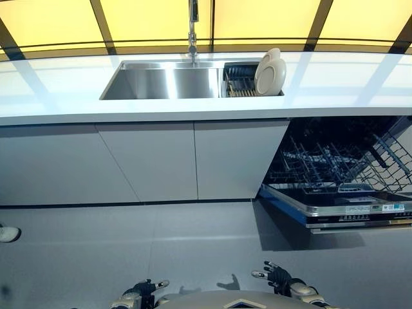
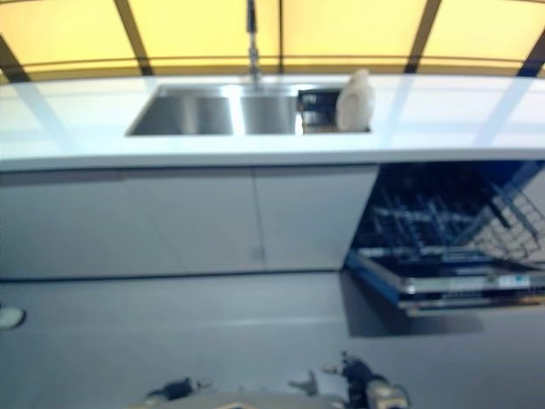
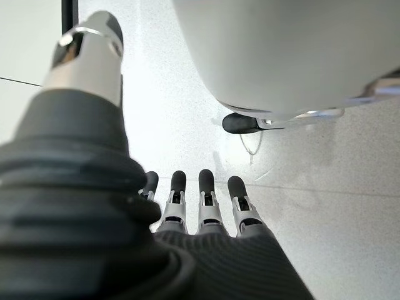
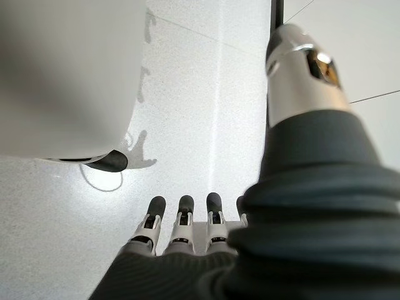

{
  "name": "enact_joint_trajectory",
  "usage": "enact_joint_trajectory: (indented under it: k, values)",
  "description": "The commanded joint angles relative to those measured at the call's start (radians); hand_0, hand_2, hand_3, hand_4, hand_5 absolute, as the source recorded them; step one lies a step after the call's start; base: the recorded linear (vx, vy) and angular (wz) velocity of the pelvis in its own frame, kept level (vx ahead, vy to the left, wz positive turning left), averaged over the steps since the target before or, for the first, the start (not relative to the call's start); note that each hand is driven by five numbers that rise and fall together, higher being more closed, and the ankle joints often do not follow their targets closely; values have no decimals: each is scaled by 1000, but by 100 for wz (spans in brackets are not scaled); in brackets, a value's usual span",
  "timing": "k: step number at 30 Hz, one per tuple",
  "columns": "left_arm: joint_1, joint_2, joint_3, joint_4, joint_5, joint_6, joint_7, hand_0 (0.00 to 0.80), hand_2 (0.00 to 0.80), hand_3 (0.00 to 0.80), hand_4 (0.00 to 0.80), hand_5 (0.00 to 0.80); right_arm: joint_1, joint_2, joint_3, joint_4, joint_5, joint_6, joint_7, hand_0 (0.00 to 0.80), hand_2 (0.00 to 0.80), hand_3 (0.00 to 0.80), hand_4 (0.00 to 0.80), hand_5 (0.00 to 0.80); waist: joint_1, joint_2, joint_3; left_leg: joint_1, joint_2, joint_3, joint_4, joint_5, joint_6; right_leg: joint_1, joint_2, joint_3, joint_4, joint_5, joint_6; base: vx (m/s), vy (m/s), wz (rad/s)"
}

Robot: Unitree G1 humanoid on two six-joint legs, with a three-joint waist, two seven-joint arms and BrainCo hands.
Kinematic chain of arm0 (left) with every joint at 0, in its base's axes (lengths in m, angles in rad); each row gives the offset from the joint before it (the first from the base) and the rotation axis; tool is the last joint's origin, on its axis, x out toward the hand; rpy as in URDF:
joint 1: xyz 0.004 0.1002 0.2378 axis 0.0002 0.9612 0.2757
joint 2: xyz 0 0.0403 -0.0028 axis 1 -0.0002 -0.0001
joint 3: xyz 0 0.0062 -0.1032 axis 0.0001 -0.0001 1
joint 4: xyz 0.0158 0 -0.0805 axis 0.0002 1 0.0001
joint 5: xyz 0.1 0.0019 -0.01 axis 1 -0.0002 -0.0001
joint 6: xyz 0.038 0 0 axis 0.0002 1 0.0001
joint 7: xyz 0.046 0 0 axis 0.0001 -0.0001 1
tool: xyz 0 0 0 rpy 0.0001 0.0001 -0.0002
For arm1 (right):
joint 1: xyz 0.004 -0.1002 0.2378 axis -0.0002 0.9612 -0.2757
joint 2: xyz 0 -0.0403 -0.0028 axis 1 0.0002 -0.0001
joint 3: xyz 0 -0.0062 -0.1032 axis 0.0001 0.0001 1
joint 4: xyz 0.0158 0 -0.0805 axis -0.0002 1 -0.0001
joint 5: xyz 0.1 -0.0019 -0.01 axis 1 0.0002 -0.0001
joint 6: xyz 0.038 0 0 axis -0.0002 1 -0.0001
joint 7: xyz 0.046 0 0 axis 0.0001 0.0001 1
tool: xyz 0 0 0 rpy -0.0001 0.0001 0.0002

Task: Take plates into dishwasher

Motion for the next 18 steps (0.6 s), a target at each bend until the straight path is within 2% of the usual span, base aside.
enact_joint_trajectory:
  k: [1,7,14,18]
  values:
    - [-61,-46,-27,42,-43,-8,-19,0,0,0,0,0,-55,32,41,31,8,11,20,0,0,0,0,0,-1,-35,28,-6,-57,-11,1,-16,62,-19,-31,12,14,33,47,0,0,0]
    - [-48,-45,-4,41,-89,4,-52,0,0,0,0,0,-54,29,45,25,17,2,88,0,0,0,0,0,-1,-41,36,-2,-53,-4,1,-18,59,-19,-30,16,14,34,48,0,0,0]
    - [-40,-34,-6,36,-64,11,-56,0,0,0,0,0,-52,22,58,-24,94,-83,213,0,0,0,0,0,4,-60,38,-2,-49,-3,1,-21,57,-19,-25,17,11,38,51,0,0,0]
    - [-53,-29,-14,37,-26,20,-49,0,0,0,0,0,-65,18,70,-61,99,-112,225,0,0,0,0,0,7,-70,41,-4,-47,0,1,-21,58,-24,-24,20,13,40,52,-7,-16,0]
